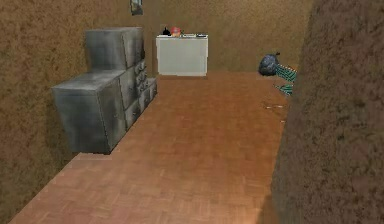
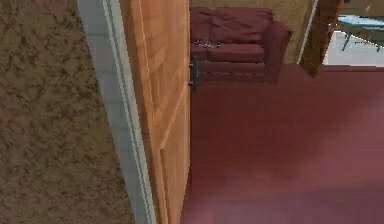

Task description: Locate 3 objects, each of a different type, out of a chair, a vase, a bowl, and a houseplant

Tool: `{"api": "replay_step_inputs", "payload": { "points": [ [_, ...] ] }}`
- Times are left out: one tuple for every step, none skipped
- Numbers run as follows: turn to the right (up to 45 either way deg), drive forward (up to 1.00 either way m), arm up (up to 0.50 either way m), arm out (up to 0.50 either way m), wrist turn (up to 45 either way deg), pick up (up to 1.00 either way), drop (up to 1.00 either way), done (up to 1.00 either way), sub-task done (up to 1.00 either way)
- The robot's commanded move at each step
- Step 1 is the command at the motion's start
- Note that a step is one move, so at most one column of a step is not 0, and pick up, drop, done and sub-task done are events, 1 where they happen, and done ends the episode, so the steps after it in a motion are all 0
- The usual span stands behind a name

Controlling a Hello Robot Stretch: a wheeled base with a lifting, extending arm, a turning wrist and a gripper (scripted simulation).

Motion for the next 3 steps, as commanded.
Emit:
{"api": "replay_step_inputs", "payload": {
  "points": [
    [0.0,1.0,0.0,0.0,0.0,0.0,0.0,0.0,0.0],
    [0.0,0.9,0.0,0.0,0.0,0.0,0.0,0.0,0.0],
    [45.0,0.0,0.0,0.0,0.0,0.0,0.0,0.0,0.0]
  ]
}}
